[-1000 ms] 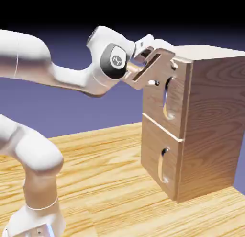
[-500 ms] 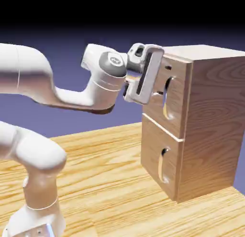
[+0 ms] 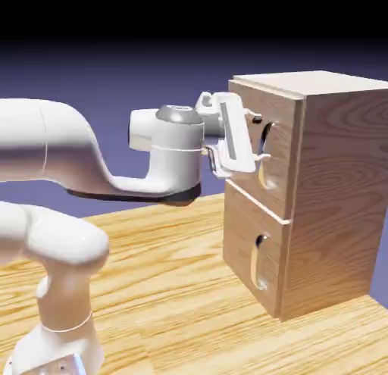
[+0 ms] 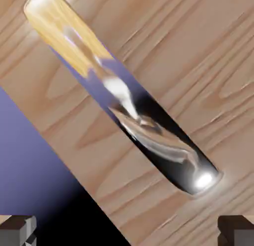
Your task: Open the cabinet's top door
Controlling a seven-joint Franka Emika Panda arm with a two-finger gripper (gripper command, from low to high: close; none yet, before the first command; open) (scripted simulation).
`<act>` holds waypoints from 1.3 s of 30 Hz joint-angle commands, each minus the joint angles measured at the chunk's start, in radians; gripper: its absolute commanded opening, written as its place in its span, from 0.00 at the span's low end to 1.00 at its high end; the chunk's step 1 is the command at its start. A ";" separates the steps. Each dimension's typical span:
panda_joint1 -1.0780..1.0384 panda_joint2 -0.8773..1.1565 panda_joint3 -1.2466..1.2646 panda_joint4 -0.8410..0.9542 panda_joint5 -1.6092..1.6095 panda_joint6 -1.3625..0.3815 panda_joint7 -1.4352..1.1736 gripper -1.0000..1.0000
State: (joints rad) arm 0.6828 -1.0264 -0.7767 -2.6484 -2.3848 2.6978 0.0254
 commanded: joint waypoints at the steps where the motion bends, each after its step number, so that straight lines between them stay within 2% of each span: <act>1: 0.010 -0.007 -0.011 -0.002 -0.044 -0.003 -0.016 0.50; 10: 0.049 -0.046 -0.068 -0.088 -0.435 0.001 -0.249 0.50; 13: 0.065 -0.066 -0.110 -0.113 -0.468 0.004 -0.269 0.50; 18: 0.241 0.046 -0.207 0.012 -0.513 -0.056 -0.225 0.50; 19: 0.241 0.046 -0.207 0.012 -0.513 -0.056 -0.225 0.00; 32: -0.174 0.253 0.223 -0.056 -0.519 -0.054 0.171 0.00; 39: -0.324 0.168 0.423 -0.176 -0.224 -0.126 0.023 0.00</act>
State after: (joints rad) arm 0.3581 -0.8586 -0.3535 -2.8235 -2.6132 2.5714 0.0483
